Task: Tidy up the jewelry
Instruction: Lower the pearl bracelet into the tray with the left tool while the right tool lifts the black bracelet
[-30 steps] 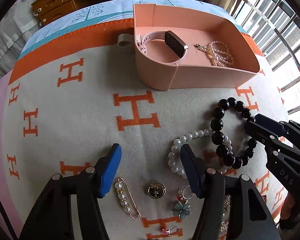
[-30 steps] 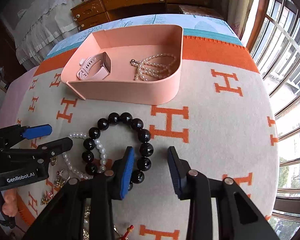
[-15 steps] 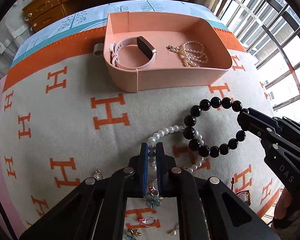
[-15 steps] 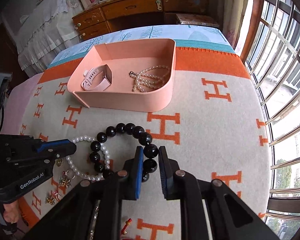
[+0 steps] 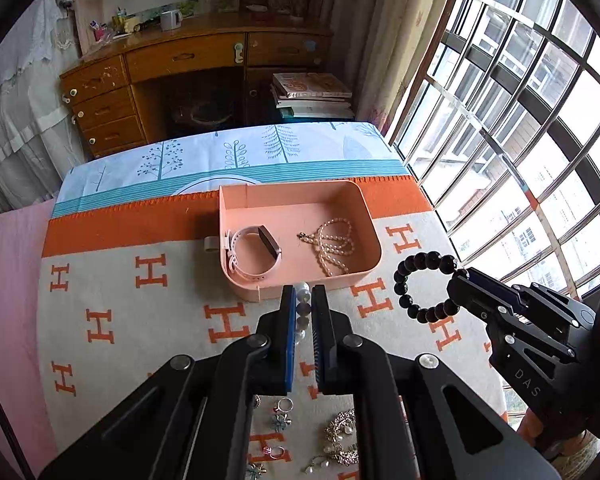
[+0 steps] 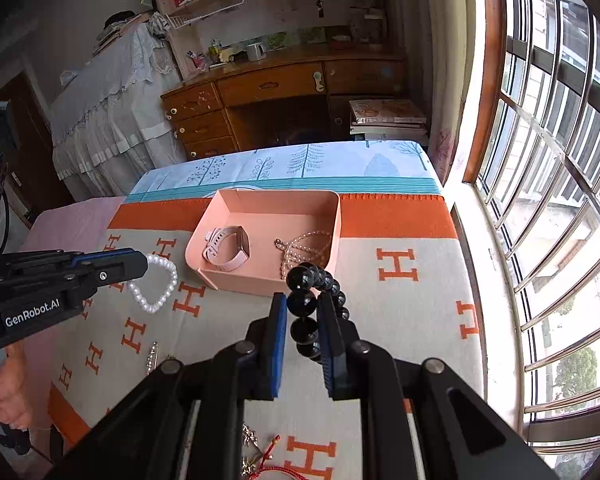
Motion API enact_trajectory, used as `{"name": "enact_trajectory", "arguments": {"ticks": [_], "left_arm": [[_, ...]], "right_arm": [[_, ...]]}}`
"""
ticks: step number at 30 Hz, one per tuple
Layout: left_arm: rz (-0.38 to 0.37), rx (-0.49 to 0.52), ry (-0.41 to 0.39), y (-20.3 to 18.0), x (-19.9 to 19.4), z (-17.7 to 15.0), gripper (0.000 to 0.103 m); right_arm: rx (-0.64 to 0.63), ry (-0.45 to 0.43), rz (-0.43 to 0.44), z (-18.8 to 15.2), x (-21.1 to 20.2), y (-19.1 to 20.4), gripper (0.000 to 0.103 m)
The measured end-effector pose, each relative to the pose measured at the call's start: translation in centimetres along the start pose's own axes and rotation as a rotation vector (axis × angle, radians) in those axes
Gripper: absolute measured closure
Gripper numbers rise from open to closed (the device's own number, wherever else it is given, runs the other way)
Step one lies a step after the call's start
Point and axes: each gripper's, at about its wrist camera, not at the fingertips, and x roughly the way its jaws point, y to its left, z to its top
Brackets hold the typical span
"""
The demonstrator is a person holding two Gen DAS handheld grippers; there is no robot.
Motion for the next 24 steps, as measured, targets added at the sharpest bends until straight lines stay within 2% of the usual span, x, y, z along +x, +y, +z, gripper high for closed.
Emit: {"name": "enact_trajectory", "arguments": {"ticks": [4,13,19,21,23,24], "left_arm": [[0.027,0.001,-0.064,0.0,-0.5,1.8,0.098],[0.038,-0.023,-0.025,-1.1,5.8,5.4,0.098],[0.071,-0.039,-0.043,-0.8,9.9,6.5,0.098],[0.059,-0.033,-0.020,-0.4,11.8,6.8,0.091],[0.071,-0.036,0.030,0.1,13.7,6.5,0.048],[0.085,-0.042,0.040,0.5,14.3,6.2,0.042]], "right_arm": [[0.004,-0.026,0.017,0.6,-0.9,0.0,0.088],[0.001,-0.036,0.008,1.2,-0.6,0.0,0.088],[0.017,-0.036,0.002,1.7,-0.1,-0.7,0.088],[0.021,-0.037,0.003,2.0,0.2,-0.8,0.088],[0.025,-0.036,0.003,2.3,0.4,-0.8,0.088],[0.028,-0.035,0.006,2.5,0.6,-0.8,0.088]]}}
